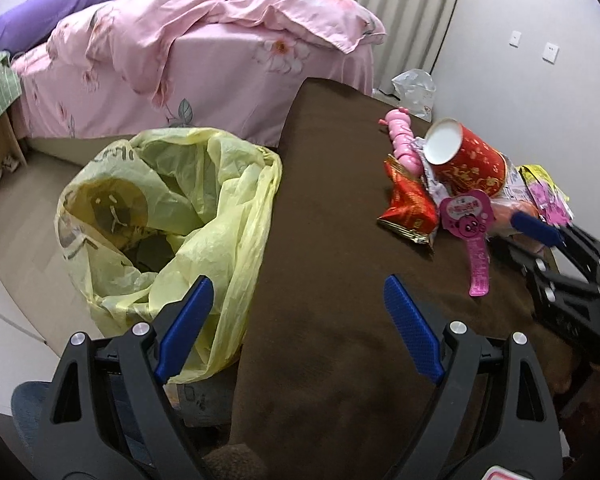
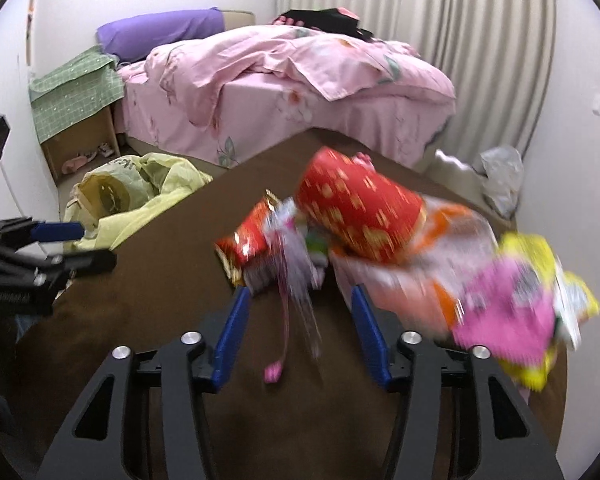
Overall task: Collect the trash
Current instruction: 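Grasp the red snack wrapper with the left gripper while the right gripper grasps a clear strip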
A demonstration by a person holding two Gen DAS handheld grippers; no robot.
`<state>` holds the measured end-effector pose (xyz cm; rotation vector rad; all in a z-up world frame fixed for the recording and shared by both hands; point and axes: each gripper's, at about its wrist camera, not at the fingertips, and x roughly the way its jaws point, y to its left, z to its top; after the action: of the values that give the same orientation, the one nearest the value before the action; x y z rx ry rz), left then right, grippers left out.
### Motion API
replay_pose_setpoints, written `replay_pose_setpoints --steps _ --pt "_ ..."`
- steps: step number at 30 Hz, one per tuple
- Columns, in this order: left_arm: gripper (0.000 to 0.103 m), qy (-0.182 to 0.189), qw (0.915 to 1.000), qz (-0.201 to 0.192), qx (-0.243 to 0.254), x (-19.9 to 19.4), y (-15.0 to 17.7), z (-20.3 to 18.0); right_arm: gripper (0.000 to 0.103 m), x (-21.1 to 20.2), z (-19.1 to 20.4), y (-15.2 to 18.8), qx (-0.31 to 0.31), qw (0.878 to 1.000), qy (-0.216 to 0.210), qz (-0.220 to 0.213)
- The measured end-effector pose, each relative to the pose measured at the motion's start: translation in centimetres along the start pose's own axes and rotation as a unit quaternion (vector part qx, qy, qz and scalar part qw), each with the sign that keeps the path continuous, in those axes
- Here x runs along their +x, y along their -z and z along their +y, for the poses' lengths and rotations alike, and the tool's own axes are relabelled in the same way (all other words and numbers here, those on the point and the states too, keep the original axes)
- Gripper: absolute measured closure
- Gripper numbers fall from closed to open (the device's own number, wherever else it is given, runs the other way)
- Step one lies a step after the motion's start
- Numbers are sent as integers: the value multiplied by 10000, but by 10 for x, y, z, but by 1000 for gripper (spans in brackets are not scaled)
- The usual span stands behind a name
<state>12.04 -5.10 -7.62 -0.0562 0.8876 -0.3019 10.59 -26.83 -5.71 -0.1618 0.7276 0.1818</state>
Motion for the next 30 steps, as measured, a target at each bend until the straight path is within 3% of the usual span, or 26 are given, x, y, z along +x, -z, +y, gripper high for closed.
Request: replay_pose_setpoints --steps 4,6,10,21,25,30 --pt "20 40 9999 -37 99 2 0 -2 71 22 2 -14 -131 9998 -66 165" --pt "20 113 9998 -64 156 2 -1 -5 85 29 0 -14 -132 9993 -208 281" --pt "20 273 9994 -61 198 6 -5 -10 86 22 -9 -3 187 9979 -530 336" --pt "20 869 9948 160 503 37 -29 -50 87 -28 -51 48 1136 9924 -217 419" --pt "30 1277 9892 310 646 52 -40 -69 87 -32 -71 60 1528 9872 -180 420" --pt "43 988 9878 441 1124 79 -49 -95 87 -32 -86 72 1903 9805 -238 424"
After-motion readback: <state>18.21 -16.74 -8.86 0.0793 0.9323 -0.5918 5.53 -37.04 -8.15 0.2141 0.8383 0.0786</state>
